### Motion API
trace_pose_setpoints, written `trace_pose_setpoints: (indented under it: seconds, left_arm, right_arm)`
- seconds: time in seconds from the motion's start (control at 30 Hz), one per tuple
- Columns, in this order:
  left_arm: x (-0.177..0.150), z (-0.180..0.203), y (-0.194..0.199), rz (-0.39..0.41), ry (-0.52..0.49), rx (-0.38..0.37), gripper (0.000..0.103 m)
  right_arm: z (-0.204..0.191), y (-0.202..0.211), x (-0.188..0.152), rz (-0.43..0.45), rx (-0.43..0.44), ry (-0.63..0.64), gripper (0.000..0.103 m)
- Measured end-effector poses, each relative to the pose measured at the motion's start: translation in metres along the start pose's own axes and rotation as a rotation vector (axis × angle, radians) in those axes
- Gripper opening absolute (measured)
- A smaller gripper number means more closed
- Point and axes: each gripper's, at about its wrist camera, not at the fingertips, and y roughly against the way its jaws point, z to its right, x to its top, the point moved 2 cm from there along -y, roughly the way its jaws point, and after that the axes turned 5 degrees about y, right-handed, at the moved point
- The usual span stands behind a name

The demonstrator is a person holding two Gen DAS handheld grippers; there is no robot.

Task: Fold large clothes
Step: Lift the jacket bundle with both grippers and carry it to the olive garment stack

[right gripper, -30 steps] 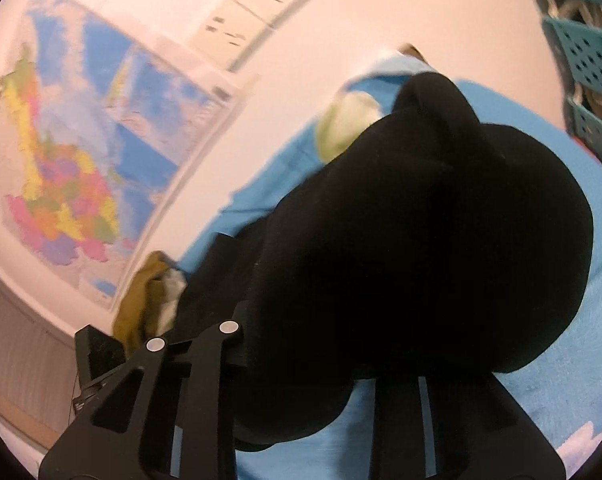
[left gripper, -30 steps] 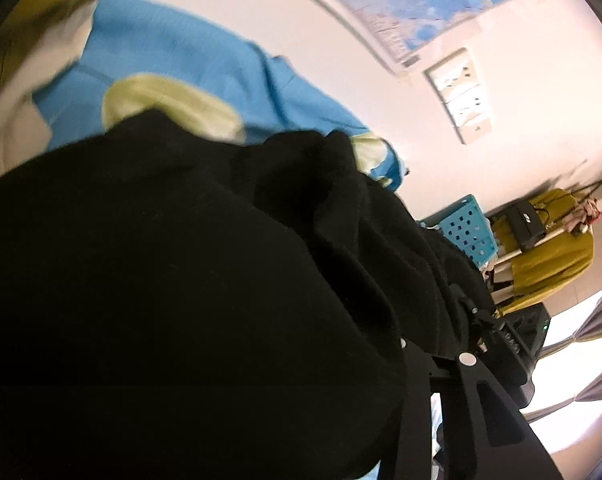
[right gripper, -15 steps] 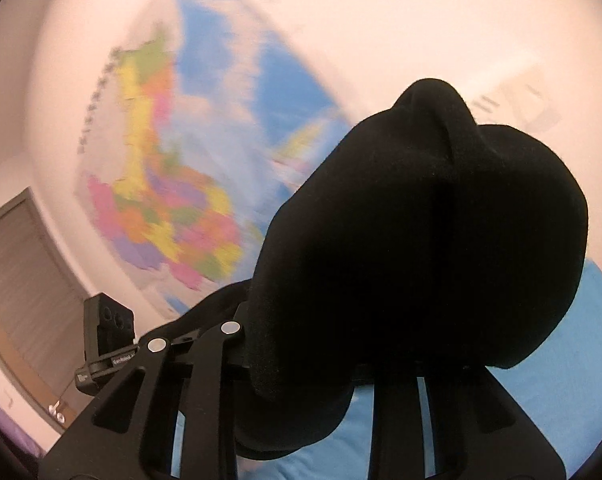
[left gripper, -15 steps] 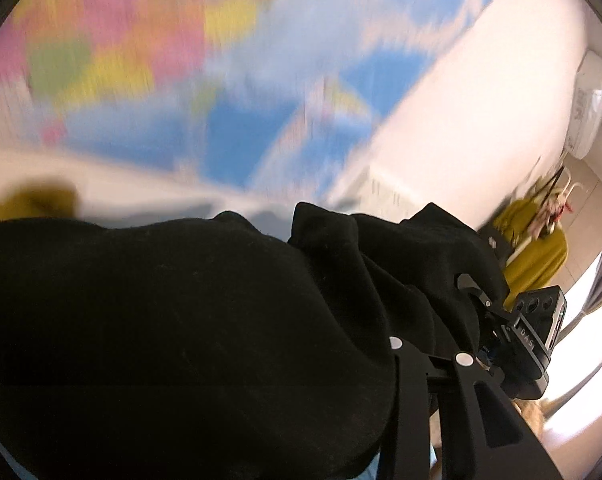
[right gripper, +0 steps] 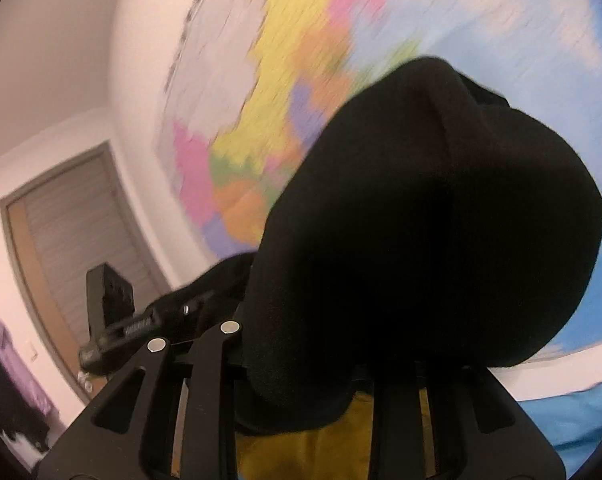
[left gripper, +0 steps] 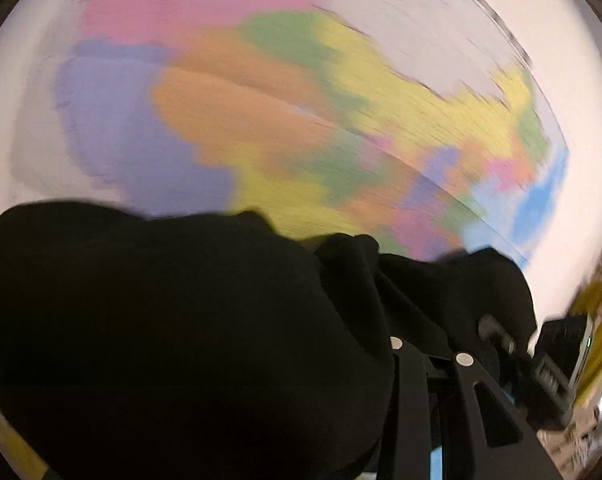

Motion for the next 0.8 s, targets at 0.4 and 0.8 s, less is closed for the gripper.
trace_pose_setpoints:
  seconds: [0.4, 0.8]
  left_arm:
    - [-0.162, -0.221, 0.010, -0.171, 0.297, 0.232, 0.050]
    - [-0.159, -0.217, 0.017, -0.209, 0.262, 0.332, 0.058]
  right_arm:
    - [0.046, -0.064, -0.184, -0.496, 0.075, -0.266, 0.049]
    - [0.078, 0.031, -0.144, -0.366, -0.175, -0.114, 0.070]
